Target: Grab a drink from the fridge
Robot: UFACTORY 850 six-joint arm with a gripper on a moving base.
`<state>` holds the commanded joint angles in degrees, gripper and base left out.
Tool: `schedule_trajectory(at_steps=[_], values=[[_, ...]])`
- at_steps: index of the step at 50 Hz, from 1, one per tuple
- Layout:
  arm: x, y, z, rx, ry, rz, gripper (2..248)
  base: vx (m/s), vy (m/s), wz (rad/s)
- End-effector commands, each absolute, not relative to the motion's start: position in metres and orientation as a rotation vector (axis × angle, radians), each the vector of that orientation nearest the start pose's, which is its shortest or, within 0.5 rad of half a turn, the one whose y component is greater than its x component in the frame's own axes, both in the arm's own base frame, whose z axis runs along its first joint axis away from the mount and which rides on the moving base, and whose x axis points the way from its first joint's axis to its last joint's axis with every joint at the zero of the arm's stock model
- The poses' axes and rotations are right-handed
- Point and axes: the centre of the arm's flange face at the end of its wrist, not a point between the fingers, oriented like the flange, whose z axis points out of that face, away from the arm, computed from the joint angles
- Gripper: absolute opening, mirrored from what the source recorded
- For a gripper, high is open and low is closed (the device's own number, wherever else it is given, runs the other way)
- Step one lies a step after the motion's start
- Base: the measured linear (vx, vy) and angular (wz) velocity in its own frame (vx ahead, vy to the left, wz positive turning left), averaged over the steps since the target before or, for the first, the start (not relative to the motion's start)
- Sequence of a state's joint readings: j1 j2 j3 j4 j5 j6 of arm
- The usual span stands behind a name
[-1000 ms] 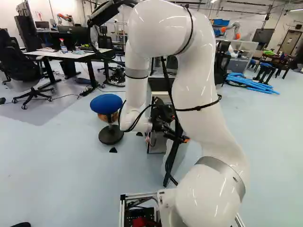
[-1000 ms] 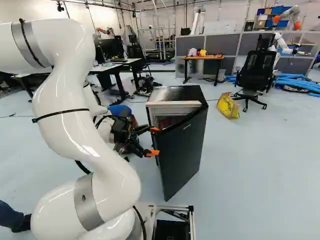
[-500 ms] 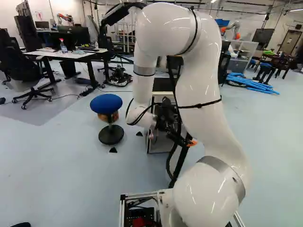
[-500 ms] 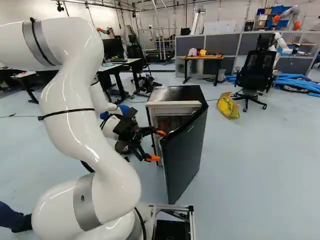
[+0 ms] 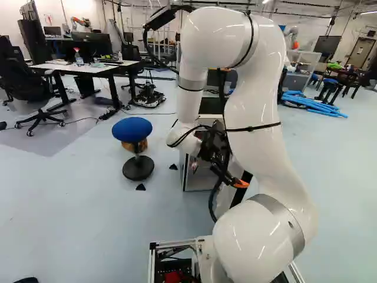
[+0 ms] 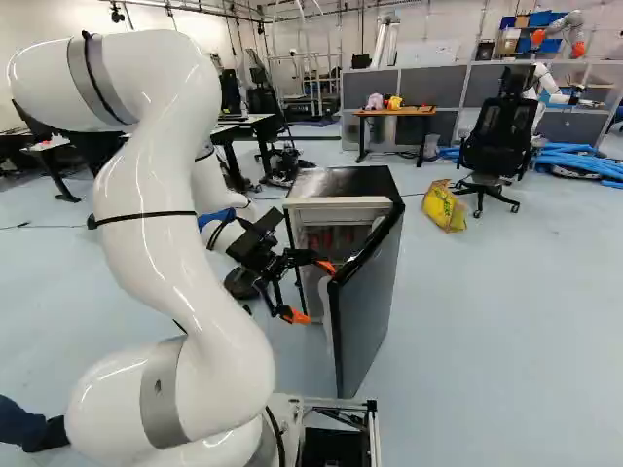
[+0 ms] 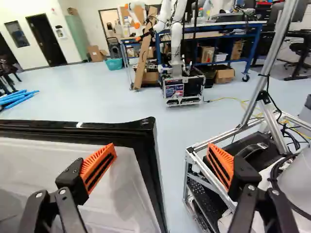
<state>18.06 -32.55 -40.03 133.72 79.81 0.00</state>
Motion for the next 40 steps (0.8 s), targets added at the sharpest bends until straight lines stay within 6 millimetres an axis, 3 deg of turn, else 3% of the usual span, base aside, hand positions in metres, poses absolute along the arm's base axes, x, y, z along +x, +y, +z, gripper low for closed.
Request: schedule_trajectory(at_steps=[40], values=[[0.411,-0.027,0.287,0.723,-1.852,0.75,247,0.0,0.0,0.0]])
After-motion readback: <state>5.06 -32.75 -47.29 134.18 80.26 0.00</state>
